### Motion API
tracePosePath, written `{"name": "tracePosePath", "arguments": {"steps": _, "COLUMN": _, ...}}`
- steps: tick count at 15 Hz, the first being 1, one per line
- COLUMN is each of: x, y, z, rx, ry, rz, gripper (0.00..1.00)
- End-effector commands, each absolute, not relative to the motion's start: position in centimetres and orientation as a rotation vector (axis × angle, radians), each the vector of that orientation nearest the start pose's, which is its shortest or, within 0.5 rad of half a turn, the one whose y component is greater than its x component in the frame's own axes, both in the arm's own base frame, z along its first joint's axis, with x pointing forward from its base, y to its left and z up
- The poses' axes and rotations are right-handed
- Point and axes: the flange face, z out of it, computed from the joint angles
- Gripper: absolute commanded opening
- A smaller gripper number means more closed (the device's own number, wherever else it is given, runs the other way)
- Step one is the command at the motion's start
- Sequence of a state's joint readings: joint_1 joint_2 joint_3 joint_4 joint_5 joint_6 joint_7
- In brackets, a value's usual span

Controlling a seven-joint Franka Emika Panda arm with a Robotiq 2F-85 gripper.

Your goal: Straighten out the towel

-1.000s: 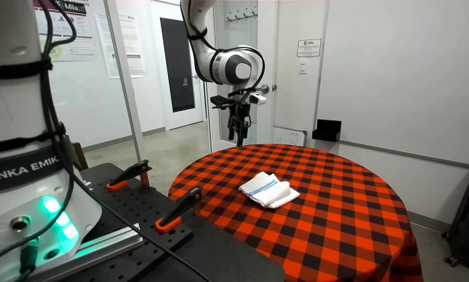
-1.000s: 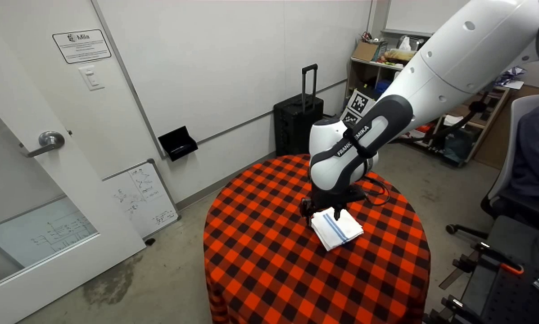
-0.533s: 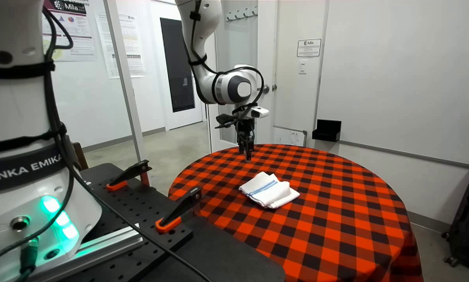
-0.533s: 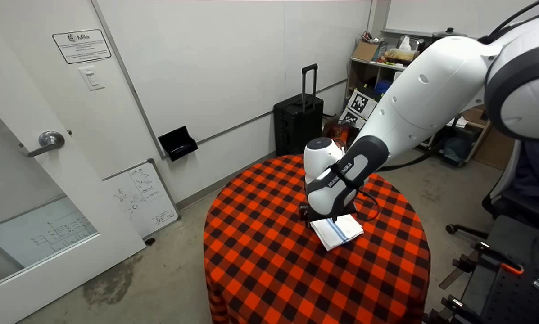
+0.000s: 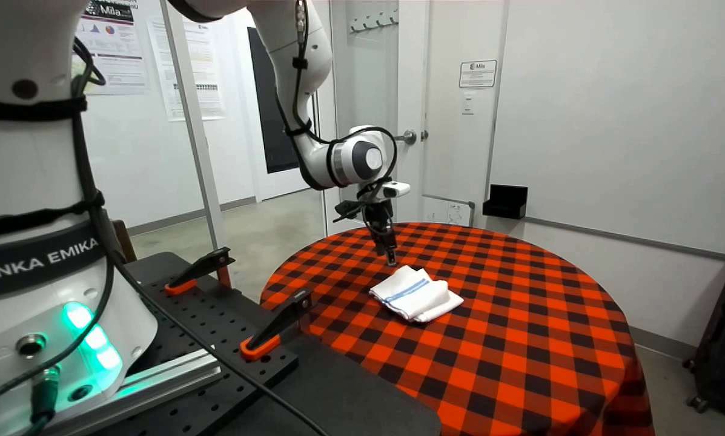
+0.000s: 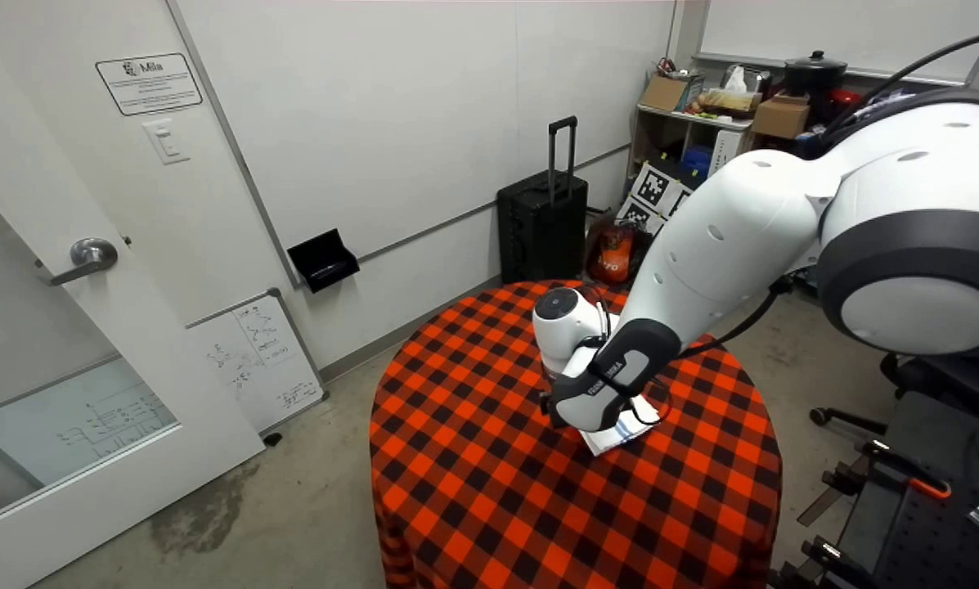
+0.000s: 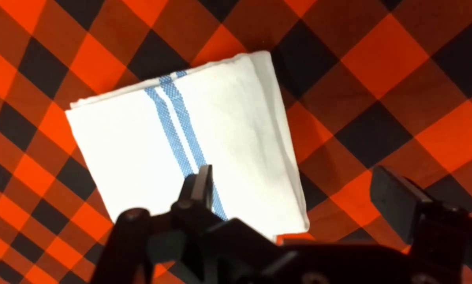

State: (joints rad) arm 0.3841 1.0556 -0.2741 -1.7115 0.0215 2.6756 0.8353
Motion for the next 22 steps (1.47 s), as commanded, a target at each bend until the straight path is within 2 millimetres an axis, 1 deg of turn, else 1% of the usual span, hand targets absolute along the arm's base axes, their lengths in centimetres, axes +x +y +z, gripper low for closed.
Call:
{"name": "tracePosePath", "arguments": {"steps": 1, "x": 63.7, "y": 7.0, "z": -1.5, "rx": -3.222, "ry": 1.079, "rz": -0.212, "gripper": 1.0}}
{"name": "tracePosePath", "arguments": {"steps": 3, "x": 64.3, "y": 6.6, "z": -2.0, "rx": -3.228, "ry": 1.1, "rz": -0.23, "gripper": 1.0}}
{"name": "tracePosePath", "arguments": {"steps": 8, "x": 65.3, "y": 5.5, "z": -3.9, "rx": -3.284, "ry": 1.092, "rz": -0.277, "gripper": 1.0}}
{"name": "tracePosePath", "arguments": {"steps": 10, "x": 65.6, "y": 5.5, "z": -4.6, "rx": -3.292, "ry": 1.094, "rz": -0.281, "gripper": 1.0}}
{"name": "tracePosePath", "arguments": {"steps": 13, "x": 66.2, "y": 6.1, "z": -5.3, "rx": -3.297, "ry": 1.076, "rz": -0.286, "gripper": 1.0}}
{"name": "tracePosePath", "arguments": {"steps": 14, "x": 66.4, "y": 6.3, "z": -5.3, "rx": -3.298, "ry": 1.071, "rz": -0.29, "gripper": 0.85}}
{"name": "tracePosePath", "arguments": {"steps": 15, "x": 66.6, "y": 6.4, "z": -5.5, "rx": -3.3, "ry": 1.067, "rz": -0.293, "gripper": 0.72}}
{"name": "tracePosePath", "arguments": {"steps": 17, "x": 66.8, "y": 6.5, "z": -5.6, "rx": -3.306, "ry": 1.066, "rz": -0.296, "gripper": 0.6}}
{"name": "tracePosePath", "arguments": {"steps": 20, "x": 66.8, "y": 6.4, "z": -5.8, "rx": -3.311, "ry": 1.078, "rz": -0.294, "gripper": 0.35}}
{"name": "tracePosePath", "arguments": {"steps": 22, "x": 66.8, "y": 6.3, "z": -5.8, "rx": -3.311, "ry": 1.09, "rz": -0.298, "gripper": 0.21}}
